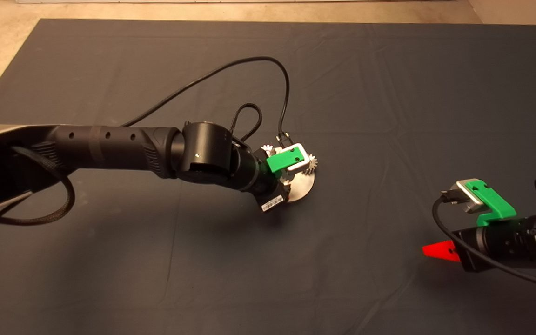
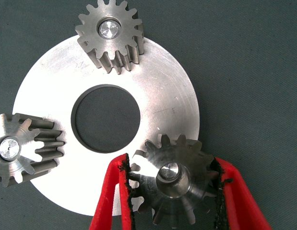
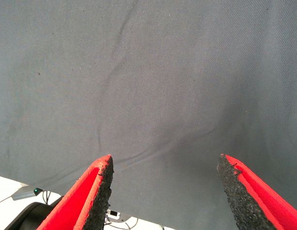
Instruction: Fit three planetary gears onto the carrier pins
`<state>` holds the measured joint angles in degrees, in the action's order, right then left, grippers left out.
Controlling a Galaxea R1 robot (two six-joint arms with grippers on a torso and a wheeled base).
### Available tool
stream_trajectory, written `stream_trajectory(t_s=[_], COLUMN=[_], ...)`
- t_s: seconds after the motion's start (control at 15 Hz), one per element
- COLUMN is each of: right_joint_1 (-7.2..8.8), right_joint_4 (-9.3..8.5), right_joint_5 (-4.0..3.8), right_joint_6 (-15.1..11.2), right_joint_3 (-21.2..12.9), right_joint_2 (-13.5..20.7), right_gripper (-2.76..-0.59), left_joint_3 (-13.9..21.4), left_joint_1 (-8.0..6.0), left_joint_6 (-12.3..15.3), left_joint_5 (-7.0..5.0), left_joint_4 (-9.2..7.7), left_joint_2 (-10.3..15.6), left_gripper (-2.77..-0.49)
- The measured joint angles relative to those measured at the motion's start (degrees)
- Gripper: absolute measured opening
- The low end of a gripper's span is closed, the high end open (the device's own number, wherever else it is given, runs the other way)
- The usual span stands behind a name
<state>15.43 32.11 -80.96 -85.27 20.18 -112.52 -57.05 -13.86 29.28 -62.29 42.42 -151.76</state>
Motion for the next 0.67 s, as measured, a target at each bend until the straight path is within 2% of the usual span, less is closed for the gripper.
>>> stream_trajectory(t_s=[0.67], right_joint_1=[0.00], right_joint_4=[0.02], right_joint_5=[0.09], right_joint_6=[0.0], right_joint_3=[0.0], right_joint_2=[0.0], right_gripper=[-1.75], left_joint_3=[-0.2], left_joint_1=[0.01], left_joint_6=[0.0], left_joint_5=[0.35], left_joint_4=[-0.67], left_joint_2=[0.0], left_gripper=[-2.55])
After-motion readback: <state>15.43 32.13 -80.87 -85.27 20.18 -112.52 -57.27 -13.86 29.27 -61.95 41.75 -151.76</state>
